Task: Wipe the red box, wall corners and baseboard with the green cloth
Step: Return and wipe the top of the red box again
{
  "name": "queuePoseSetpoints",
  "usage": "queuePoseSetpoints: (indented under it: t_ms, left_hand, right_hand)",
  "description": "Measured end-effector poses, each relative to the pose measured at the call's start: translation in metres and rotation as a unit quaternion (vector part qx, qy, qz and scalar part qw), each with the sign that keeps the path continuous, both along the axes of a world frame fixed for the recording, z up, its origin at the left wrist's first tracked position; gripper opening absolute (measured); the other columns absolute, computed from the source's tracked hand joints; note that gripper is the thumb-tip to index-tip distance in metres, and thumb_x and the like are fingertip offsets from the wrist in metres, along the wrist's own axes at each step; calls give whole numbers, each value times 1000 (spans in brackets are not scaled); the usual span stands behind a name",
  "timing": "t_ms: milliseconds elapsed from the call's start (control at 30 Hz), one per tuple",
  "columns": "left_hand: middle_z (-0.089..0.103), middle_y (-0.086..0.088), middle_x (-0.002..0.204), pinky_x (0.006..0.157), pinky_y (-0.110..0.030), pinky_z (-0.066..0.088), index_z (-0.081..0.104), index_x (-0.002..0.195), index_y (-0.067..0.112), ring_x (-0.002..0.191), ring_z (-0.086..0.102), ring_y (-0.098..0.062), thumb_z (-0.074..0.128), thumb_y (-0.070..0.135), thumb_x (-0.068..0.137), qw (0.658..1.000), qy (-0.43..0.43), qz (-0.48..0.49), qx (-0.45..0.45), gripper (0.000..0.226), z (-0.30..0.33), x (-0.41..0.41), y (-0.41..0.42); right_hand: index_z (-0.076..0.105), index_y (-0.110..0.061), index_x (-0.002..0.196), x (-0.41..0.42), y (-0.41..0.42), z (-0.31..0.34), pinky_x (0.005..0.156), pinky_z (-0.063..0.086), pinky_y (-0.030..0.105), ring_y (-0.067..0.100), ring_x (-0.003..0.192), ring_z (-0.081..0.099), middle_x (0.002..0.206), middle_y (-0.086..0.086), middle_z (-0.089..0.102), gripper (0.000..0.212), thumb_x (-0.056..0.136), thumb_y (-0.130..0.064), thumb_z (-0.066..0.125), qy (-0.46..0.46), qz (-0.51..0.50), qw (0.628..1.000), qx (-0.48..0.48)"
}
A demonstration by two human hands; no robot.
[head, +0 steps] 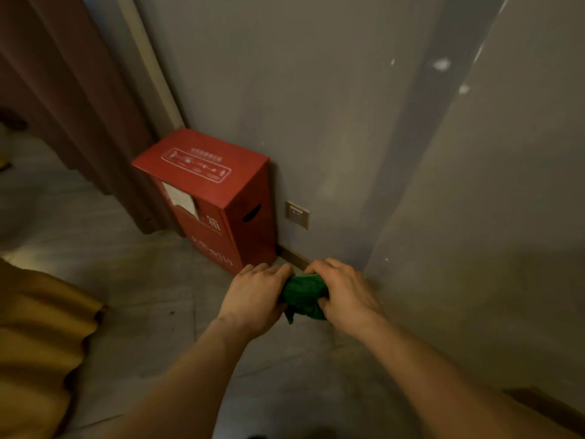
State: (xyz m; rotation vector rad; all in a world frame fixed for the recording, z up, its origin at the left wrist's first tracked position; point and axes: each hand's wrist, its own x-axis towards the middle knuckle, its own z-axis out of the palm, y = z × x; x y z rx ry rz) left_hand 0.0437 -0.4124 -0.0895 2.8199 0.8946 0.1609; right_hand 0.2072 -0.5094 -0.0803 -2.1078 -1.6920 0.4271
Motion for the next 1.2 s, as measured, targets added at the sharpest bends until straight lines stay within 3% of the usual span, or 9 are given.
queuePoseSetpoints:
  t_ms: [300,500,833,1200]
  left_hand:
    - [66,6,105,82,-36,42,51,108,30,99,60,-22,70,37,86,999,-11,44,-18,30,194,-13,-16]
    - [67,7,107,84,-37,46,52,107,30,101,63,-21,71,35,84,995,-14,89,-39,30,279,-39,-20]
    - [68,8,108,86,-39,47,50,105,32,101,63,-21,69,33,83,991,-22,113,-68,28,337,-81,48]
    - [66,8,108,88,-36,45,48,105,32,100,59,-19,66,33,84,991,-19,107,-72,28,326,-104,172]
  right_hand:
    - [56,-31,101,-9,-3,202,69,50,36,26,92,58,101,-1,57,47,68,2,66,8,40,999,-10]
    - [55,-32,101,-30,4,288,73,53,43,26,93,59,102,-2,56,48,69,2,66,14,65,998,-18]
    - [59,-28,108,-70,75,350,77,48,30,20,100,58,110,-4,58,47,72,1,68,7,61,998,-35]
    - [58,-32,102,-98,196,335,82,53,38,19,98,60,107,-7,58,49,68,-1,74,28,28,999,-30]
